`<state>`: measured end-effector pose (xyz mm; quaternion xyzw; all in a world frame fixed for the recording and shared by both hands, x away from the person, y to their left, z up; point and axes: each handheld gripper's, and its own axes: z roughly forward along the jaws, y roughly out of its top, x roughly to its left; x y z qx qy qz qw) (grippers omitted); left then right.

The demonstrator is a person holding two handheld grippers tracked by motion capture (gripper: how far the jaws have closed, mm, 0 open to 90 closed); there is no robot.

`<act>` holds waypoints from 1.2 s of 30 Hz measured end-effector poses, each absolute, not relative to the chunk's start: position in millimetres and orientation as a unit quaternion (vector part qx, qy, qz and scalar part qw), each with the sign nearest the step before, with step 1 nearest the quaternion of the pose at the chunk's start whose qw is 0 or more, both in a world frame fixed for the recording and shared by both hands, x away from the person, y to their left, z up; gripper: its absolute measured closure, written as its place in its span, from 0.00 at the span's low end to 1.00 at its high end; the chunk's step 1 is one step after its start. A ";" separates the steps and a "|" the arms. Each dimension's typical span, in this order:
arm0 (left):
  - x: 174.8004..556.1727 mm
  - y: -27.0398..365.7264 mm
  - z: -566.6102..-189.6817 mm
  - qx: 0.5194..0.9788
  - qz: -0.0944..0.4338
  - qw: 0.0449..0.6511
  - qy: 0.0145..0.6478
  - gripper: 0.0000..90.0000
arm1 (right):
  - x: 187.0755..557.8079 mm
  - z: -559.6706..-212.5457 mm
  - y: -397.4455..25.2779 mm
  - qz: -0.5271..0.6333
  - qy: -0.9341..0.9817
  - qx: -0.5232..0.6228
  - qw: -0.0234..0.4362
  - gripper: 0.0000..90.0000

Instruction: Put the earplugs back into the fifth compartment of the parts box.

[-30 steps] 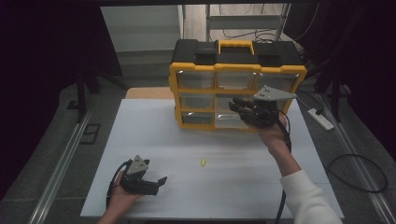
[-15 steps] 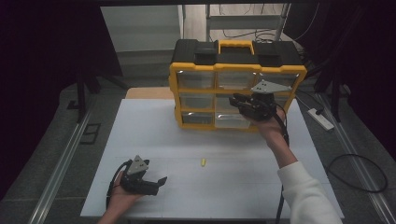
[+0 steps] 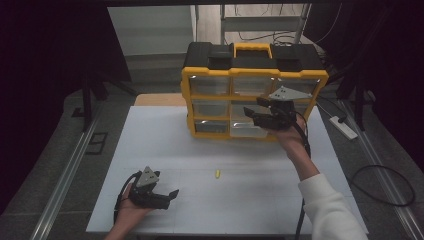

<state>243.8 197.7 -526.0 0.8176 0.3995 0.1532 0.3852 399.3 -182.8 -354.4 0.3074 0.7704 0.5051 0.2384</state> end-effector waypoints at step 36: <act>243.8 197.0 -526.3 0.818 0.154 0.384 0.399 0.06 | 326.0 -396.0 -162.8 0.519 0.816 0.214 0.138 0.19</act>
